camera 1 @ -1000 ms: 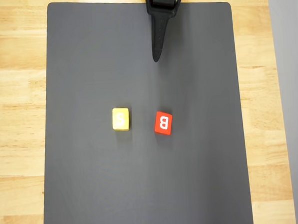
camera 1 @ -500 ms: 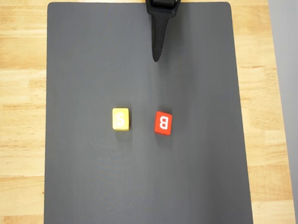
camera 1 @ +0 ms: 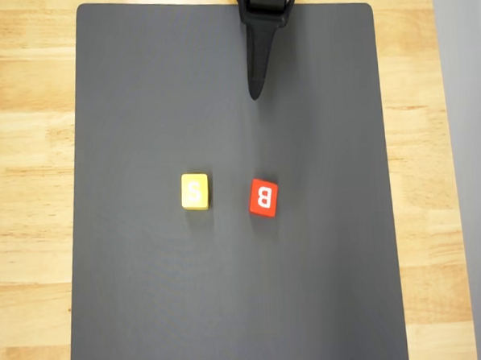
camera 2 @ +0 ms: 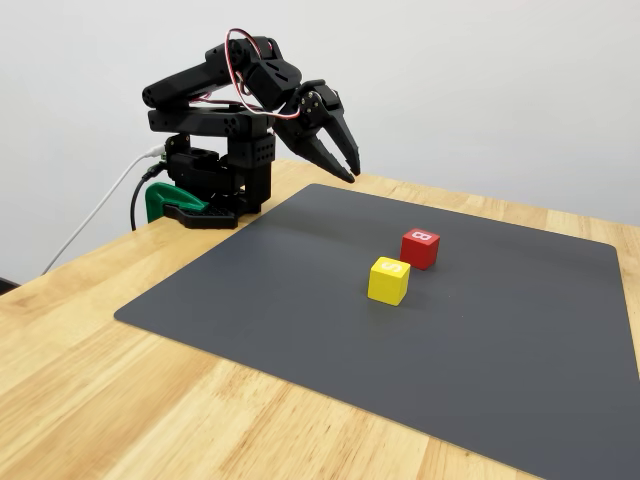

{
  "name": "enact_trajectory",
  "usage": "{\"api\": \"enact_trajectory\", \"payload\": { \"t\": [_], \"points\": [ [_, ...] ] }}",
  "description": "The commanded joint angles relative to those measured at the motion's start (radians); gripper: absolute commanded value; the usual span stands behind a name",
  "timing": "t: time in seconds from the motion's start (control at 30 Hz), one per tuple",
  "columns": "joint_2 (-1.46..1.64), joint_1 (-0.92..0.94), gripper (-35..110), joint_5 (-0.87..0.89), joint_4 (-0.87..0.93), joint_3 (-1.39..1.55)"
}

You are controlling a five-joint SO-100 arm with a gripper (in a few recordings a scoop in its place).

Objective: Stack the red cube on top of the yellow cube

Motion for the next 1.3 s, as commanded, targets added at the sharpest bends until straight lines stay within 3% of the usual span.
{"api": "enact_trajectory", "payload": {
  "t": [0.0, 0.5, 0.77, 1.27],
  "points": [
    [-0.002, 0.009, 2, -0.021, -0.008, 0.0],
    [-0.002, -0.031, 8, -0.069, -0.008, 0.0],
    [-0.002, -0.074, 21, -0.137, -0.008, 0.0],
    [-0.002, -0.037, 25, -0.155, -0.005, 0.0]
  ]
}}
